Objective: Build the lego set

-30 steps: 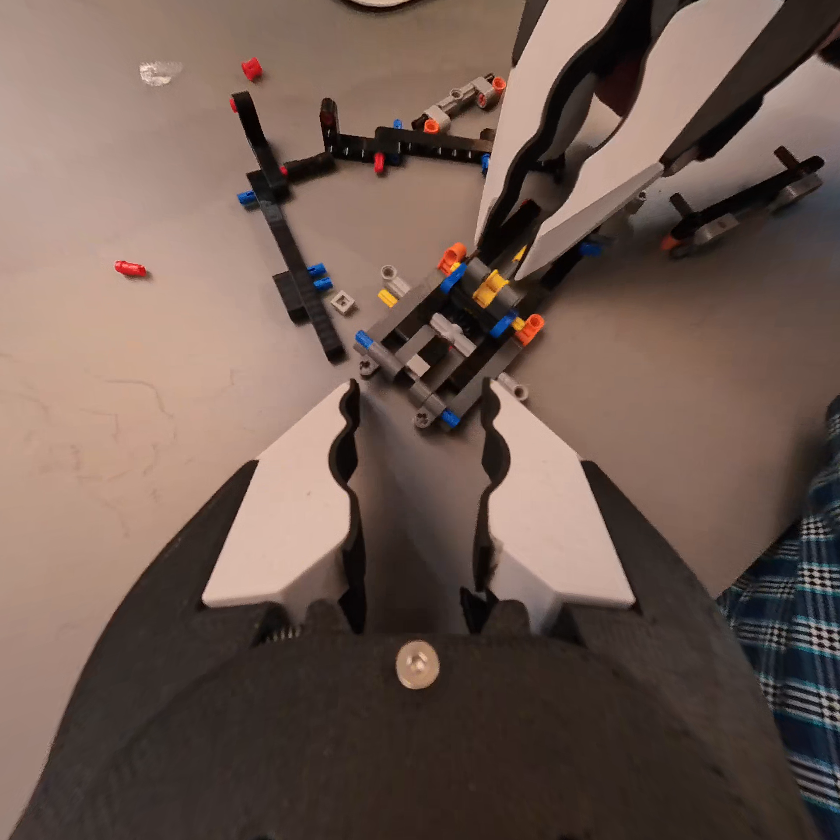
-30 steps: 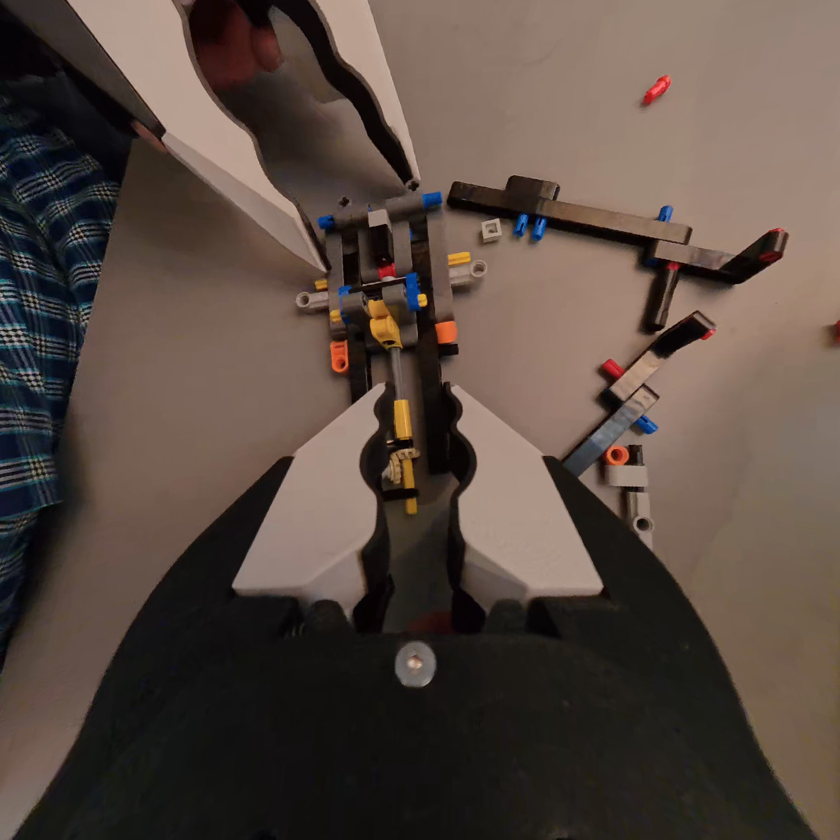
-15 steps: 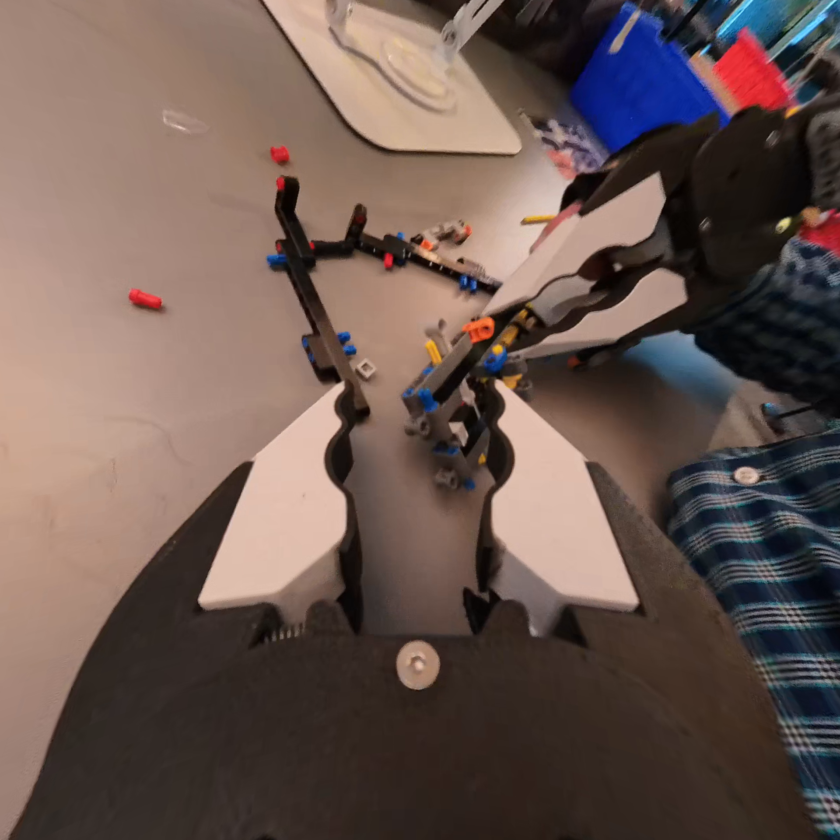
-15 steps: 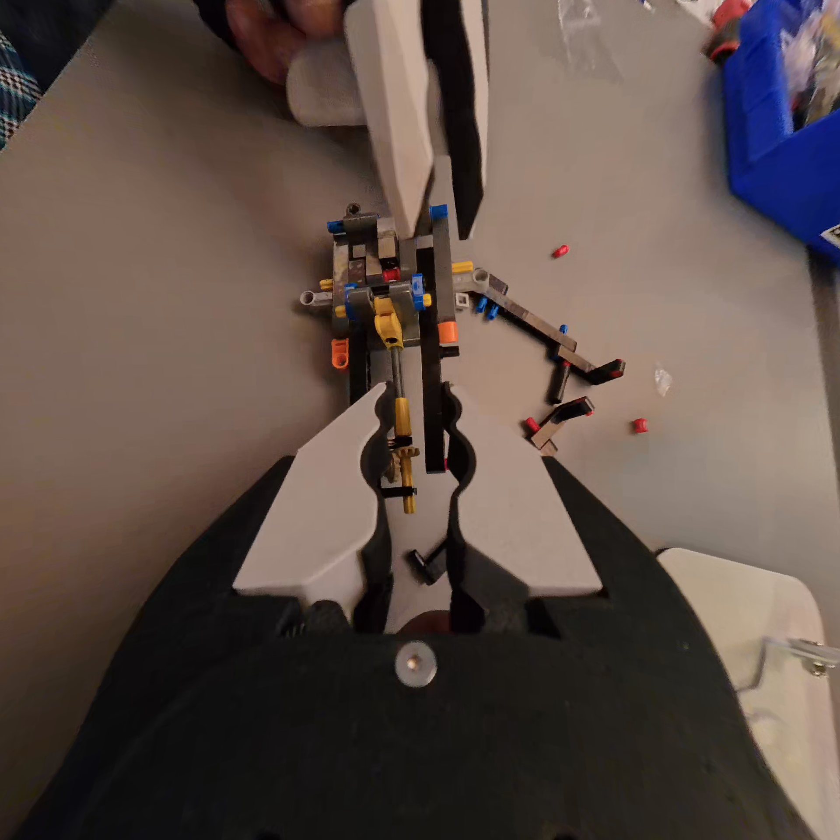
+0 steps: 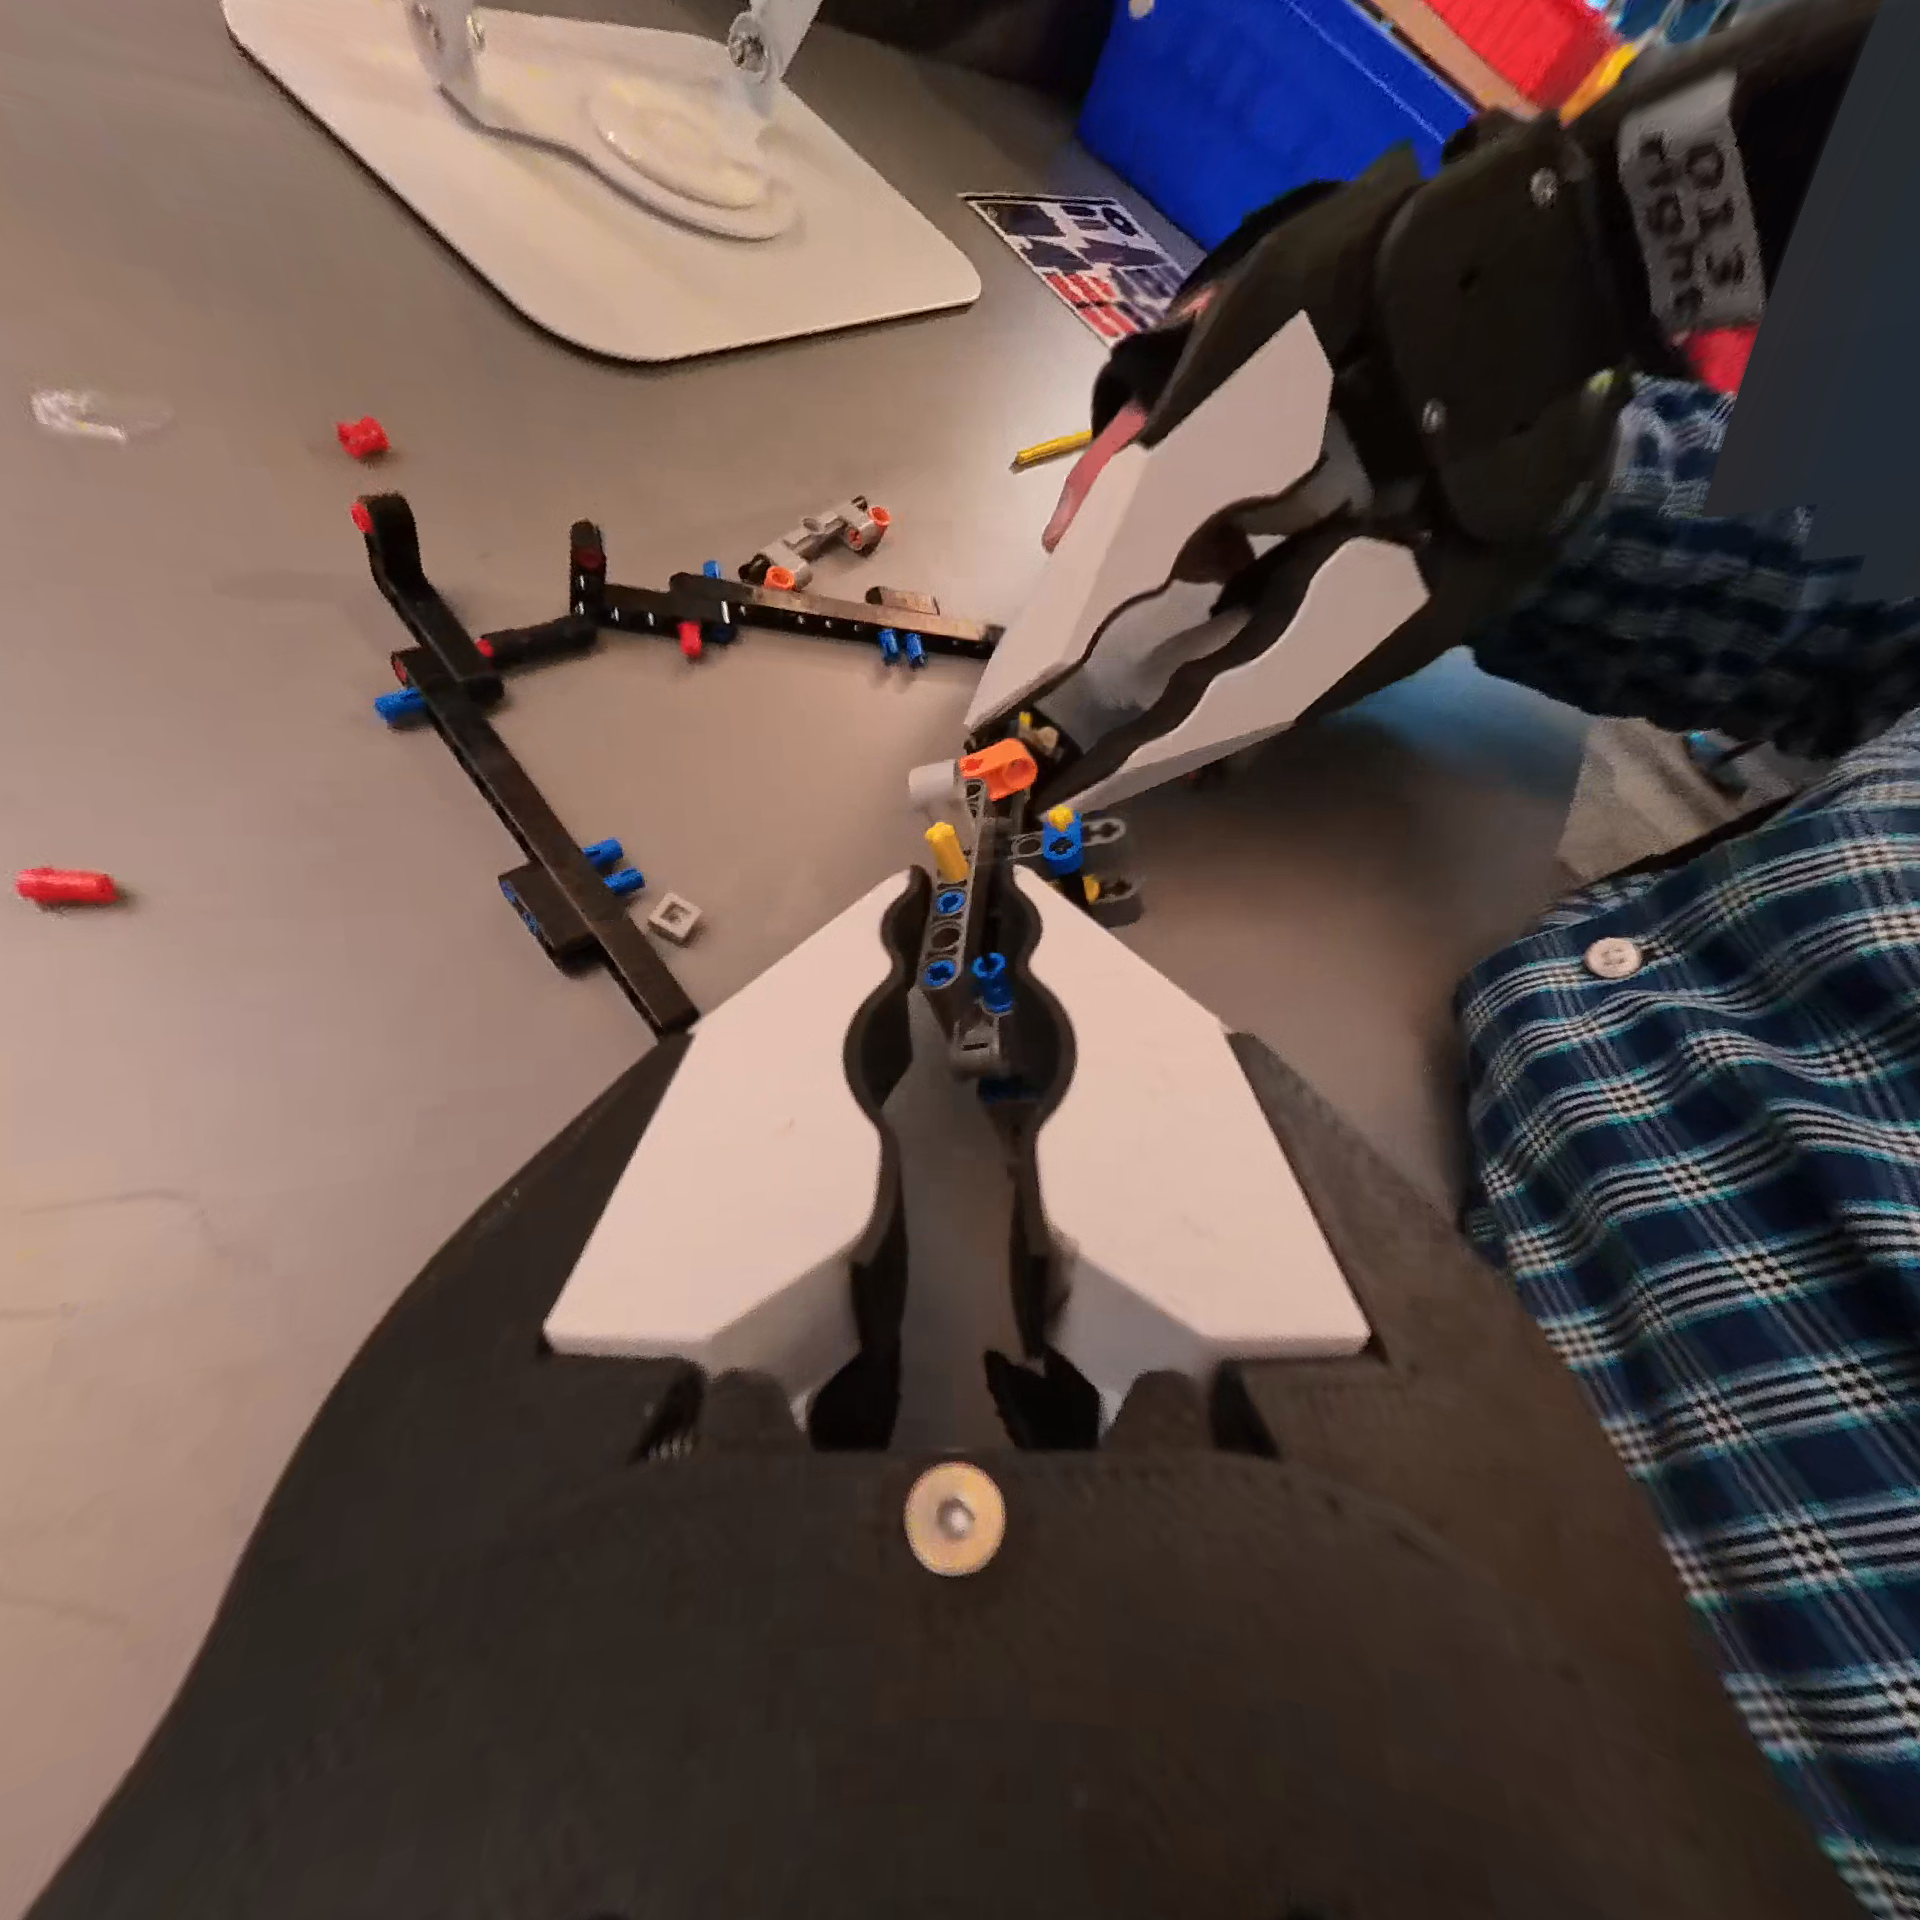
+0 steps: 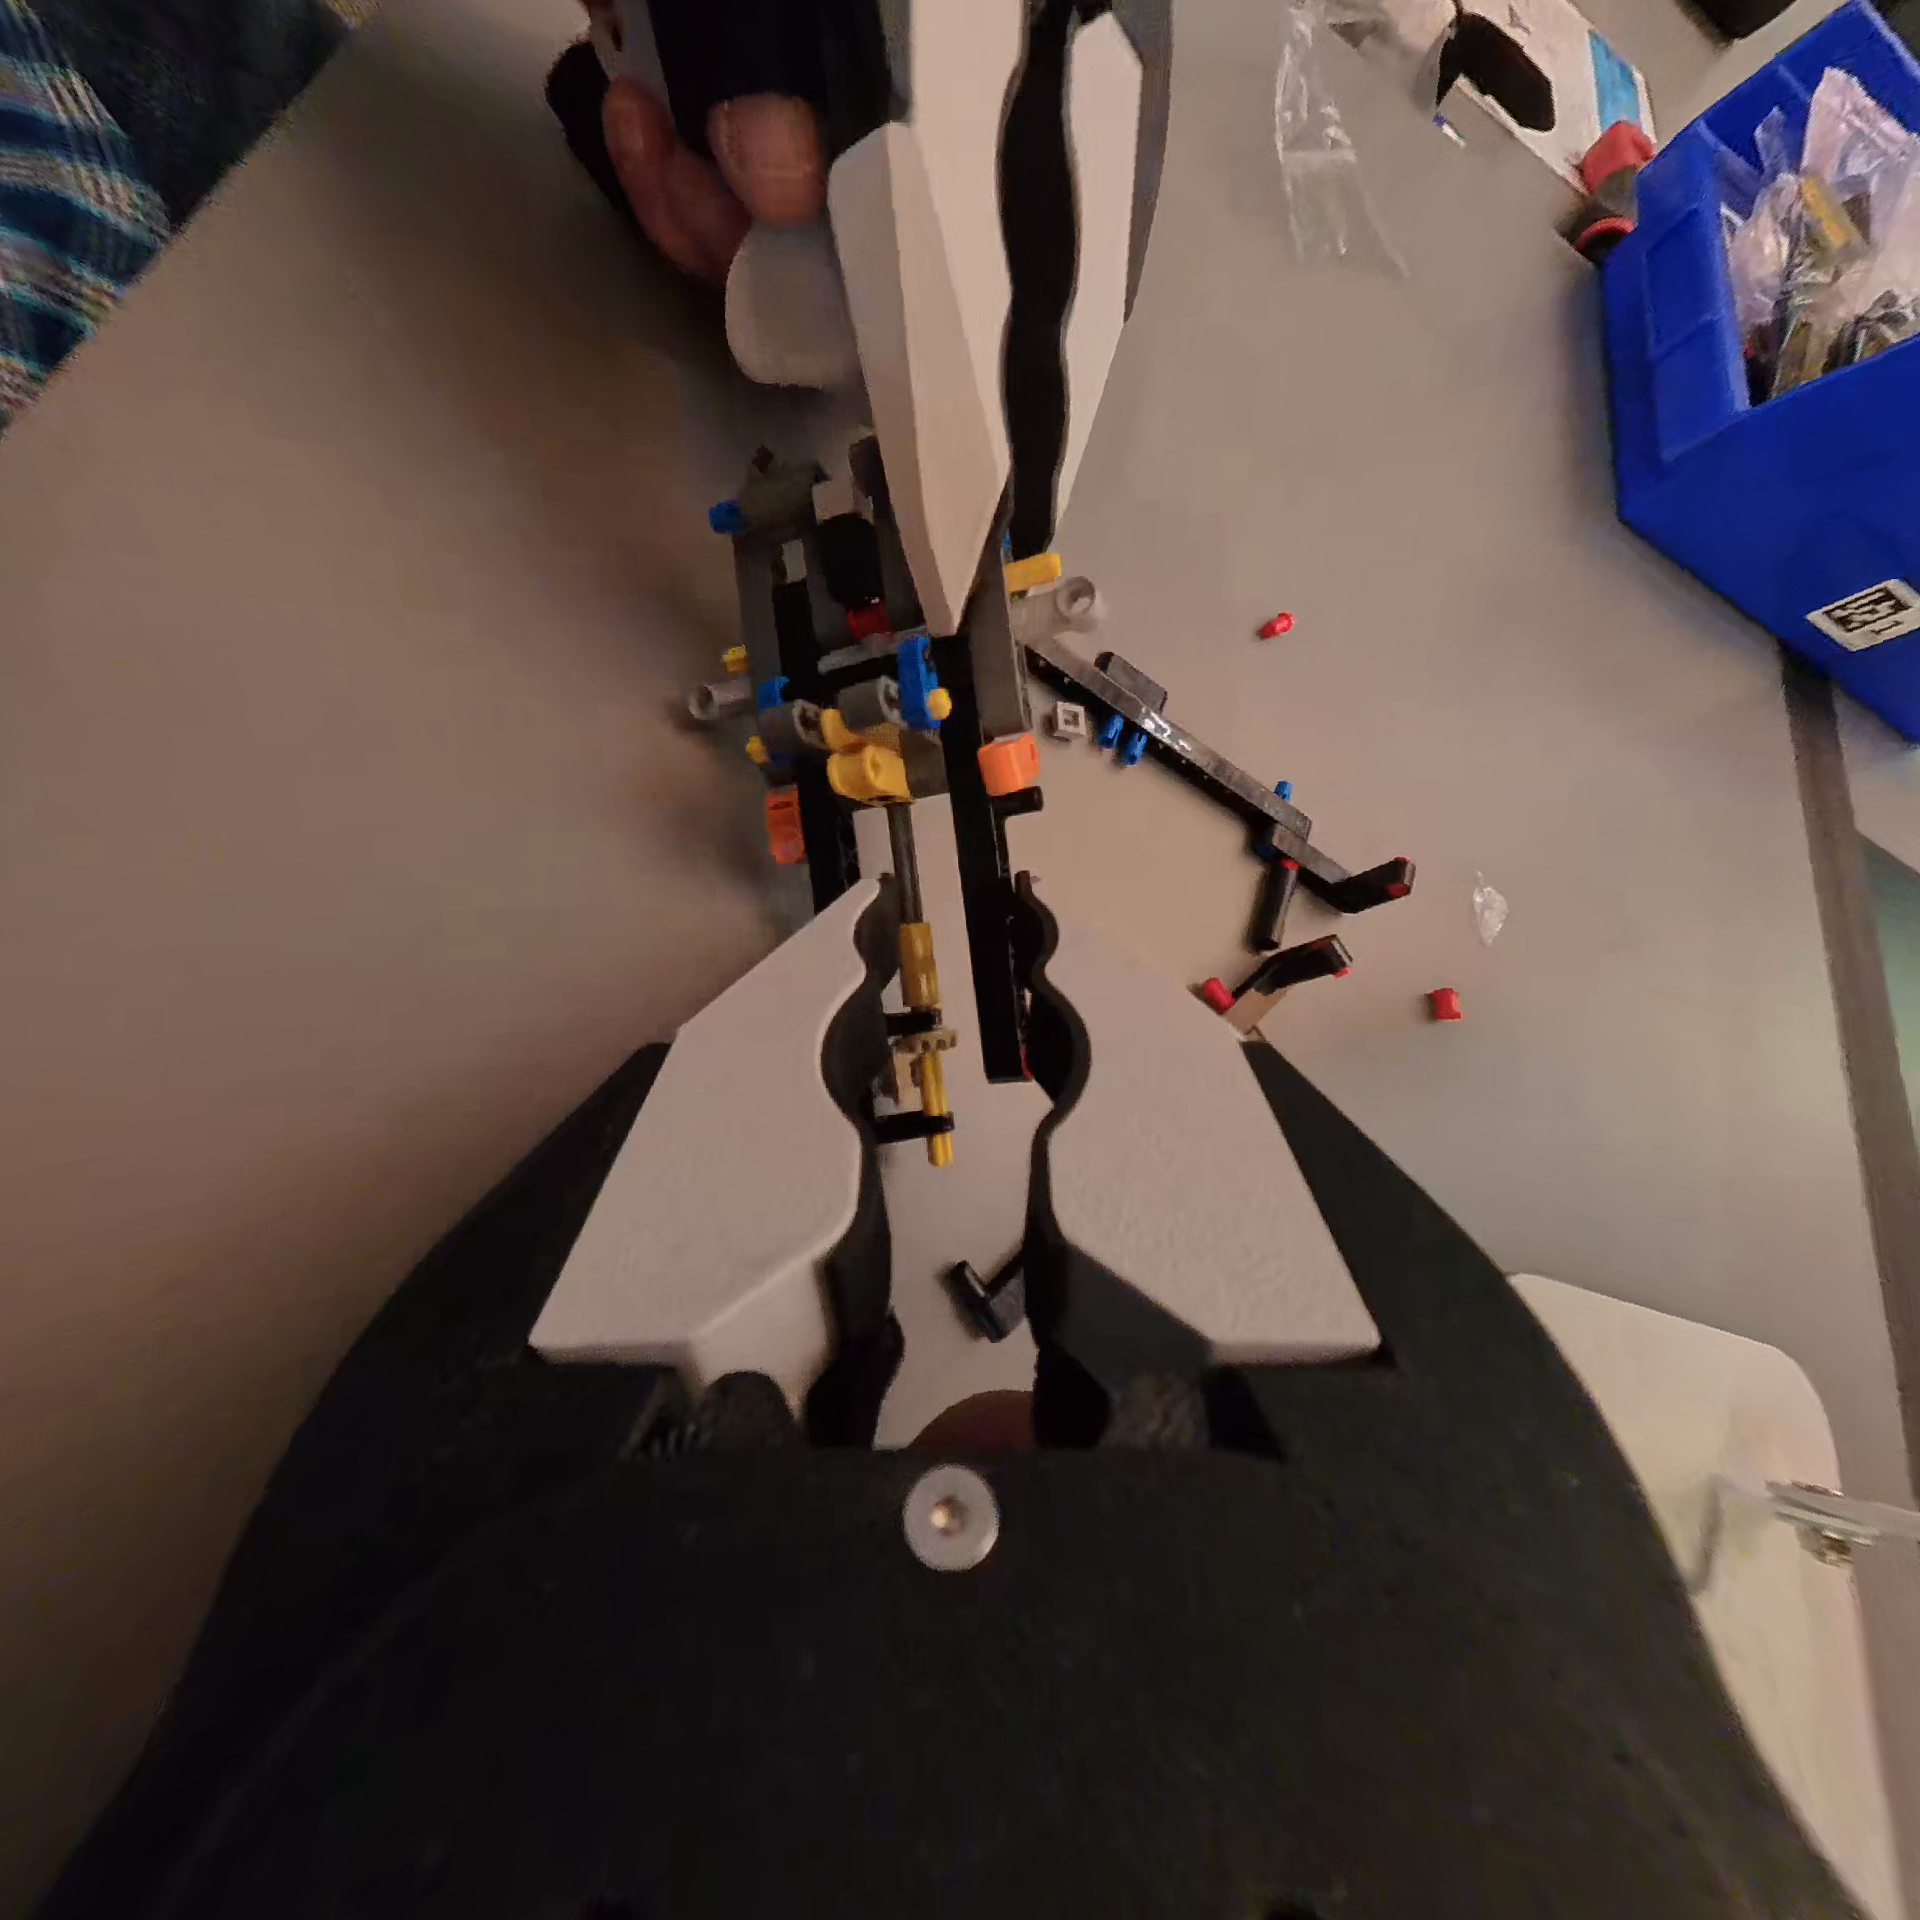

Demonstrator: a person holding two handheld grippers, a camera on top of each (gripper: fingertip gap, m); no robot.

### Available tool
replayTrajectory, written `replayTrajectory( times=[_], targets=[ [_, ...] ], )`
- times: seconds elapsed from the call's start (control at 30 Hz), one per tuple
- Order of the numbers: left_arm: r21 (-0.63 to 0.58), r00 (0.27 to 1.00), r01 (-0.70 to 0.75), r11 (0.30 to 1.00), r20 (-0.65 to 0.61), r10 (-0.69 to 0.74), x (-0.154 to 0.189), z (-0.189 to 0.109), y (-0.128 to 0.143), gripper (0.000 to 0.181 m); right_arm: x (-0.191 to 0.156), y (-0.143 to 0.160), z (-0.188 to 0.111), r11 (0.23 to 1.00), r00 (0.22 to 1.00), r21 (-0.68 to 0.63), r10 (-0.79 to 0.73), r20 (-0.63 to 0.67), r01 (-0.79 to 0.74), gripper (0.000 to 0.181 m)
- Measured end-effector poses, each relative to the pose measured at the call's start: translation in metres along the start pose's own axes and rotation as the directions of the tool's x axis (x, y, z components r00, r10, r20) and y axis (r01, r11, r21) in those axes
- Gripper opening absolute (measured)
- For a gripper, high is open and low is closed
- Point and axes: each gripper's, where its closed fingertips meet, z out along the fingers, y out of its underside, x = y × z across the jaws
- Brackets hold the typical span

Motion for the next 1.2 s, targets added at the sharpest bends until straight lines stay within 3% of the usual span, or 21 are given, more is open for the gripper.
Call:
replayTrajectory(
  times=[0.03, 0.3, 0.7, 1.2],
  targets=[
    [0.003, 1.000, -0.027, 1.000, 0.007, 0.027, 0.001, -0.001, -0.002, 0.010, 0.001, -0.002, -0.003, 0.999, 0.999, 0.019, 0.029, 0.017, -0.029, 0.019],
    [-0.021, 0.978, -0.207, 0.978, 0.029, 0.207, 0.008, -0.006, -0.006, 0.009, 0.014, -0.023, -0.018, 0.949, 0.950, 0.146, 0.252, 0.183, -0.280, 0.014],
    [-0.021, 0.959, -0.279, 0.960, 0.041, 0.280, 0.011, -0.006, -0.007, 0.008, 0.008, -0.025, -0.005, 0.950, 0.933, 0.115, 0.256, 0.255, -0.292, 0.009],
    [-0.028, 0.972, -0.236, 0.971, 0.006, 0.236, 0.008, -0.005, -0.008, 0.009, 0.006, -0.025, -0.006, 0.945, 0.900, 0.105, 0.255, 0.352, -0.309, 0.015]
  ],
)
